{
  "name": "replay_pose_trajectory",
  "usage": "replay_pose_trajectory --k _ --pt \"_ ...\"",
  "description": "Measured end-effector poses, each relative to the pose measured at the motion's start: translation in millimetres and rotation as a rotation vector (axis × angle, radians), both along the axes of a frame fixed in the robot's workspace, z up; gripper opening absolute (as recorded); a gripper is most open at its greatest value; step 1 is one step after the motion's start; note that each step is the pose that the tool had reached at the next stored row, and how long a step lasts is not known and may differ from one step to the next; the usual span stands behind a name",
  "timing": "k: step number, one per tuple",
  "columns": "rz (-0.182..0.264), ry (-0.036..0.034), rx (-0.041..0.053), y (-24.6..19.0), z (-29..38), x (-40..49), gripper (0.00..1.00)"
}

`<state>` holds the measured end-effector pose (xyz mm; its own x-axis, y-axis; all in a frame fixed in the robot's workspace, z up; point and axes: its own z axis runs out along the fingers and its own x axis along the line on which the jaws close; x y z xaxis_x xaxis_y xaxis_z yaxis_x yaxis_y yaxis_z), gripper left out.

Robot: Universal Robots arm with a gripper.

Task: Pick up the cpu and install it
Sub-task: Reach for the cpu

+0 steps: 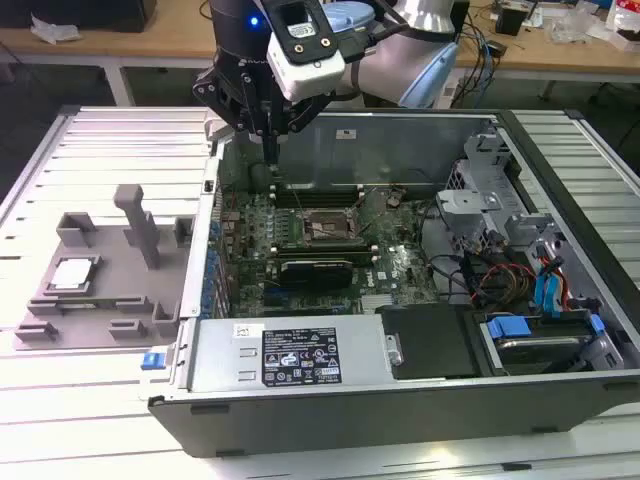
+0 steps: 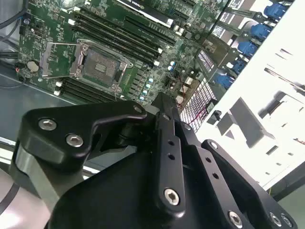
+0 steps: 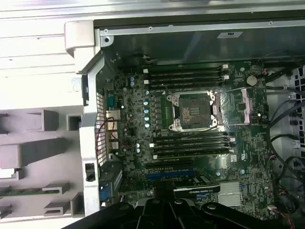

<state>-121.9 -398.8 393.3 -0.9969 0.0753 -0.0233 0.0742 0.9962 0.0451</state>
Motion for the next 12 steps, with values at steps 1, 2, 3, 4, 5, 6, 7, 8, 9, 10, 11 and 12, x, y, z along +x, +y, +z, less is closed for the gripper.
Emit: replay_pose_trajectory --k 1,2,3,4,5,6,7,8,9,10,11,12 --pt "0.0 0.0 0.0 0.0 0.0 0.0 0.11" --pt "0.0 0.0 0.0 0.0 0.0 0.0 0.11" --pt "0.0 0.0 0.0 0.0 0.0 0.0 0.11" --pt "0.0 0.0 0.0 0.0 0.0 0.0 0.11" --pt "0.0 0.0 0.0 0.0 0.0 0.0 0.11" --pt "0.0 0.0 0.0 0.0 0.0 0.0 0.11" --pt "0.0 0.0 0.0 0.0 0.0 0.0 0.11" --pt "0.0 0.0 0.0 0.0 0.0 0.0 0.11" --pt "0.0 0.0 0.0 0.0 0.0 0.0 0.11" --pt "0.0 0.0 0.0 0.0 0.0 0.0 0.11" --pt "0.0 -0.0001 0.0 0.0 0.0 -0.8 0.11" --pt "0.0 0.0 0.0 0.0 0.0 -1.9 0.11"
